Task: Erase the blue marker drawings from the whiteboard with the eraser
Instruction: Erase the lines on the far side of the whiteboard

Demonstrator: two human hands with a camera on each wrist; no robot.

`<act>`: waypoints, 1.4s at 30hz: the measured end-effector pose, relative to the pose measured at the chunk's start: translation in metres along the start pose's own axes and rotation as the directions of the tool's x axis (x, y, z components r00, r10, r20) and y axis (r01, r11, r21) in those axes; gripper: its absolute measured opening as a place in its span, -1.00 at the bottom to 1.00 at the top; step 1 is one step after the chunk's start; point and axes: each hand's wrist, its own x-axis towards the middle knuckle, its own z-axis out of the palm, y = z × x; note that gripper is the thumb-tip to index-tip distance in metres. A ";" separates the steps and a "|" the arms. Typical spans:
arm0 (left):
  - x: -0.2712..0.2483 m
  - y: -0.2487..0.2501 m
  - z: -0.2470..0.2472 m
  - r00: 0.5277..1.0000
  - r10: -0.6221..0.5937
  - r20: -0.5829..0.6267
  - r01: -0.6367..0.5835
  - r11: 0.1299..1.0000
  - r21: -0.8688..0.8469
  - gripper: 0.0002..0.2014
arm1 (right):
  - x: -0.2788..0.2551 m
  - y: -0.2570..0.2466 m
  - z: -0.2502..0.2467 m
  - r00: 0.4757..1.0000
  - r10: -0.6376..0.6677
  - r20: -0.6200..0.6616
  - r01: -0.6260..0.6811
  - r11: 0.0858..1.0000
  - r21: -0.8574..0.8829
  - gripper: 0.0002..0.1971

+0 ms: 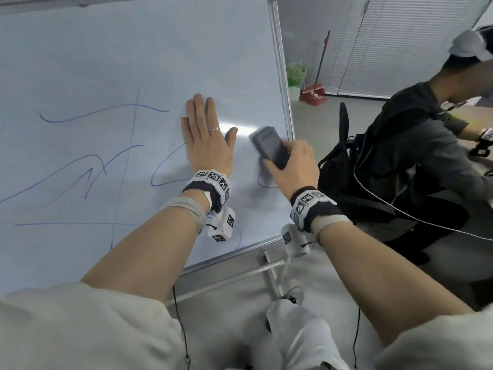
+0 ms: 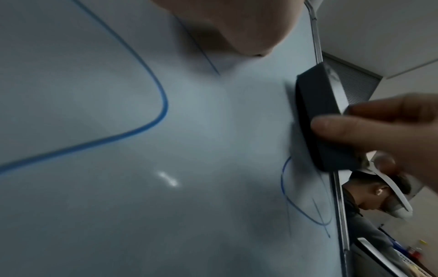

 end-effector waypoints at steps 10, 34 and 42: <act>0.000 -0.004 0.003 0.998 -0.030 -0.054 0.031 0.999 0.023 -0.31 | -0.030 -0.008 0.015 0.974 -0.021 0.225 0.015 0.999 0.028 -0.38; -0.002 0.002 0.001 0.994 -0.053 -0.091 0.056 0.998 0.038 -0.38 | -0.044 -0.003 0.019 0.966 0.095 0.240 -0.106 0.994 0.035 -0.36; 0.001 0.013 0.005 0.997 -0.026 -0.071 0.028 0.999 0.021 -0.38 | -0.047 0.052 0.003 0.938 0.337 0.077 -0.341 0.940 0.033 -0.43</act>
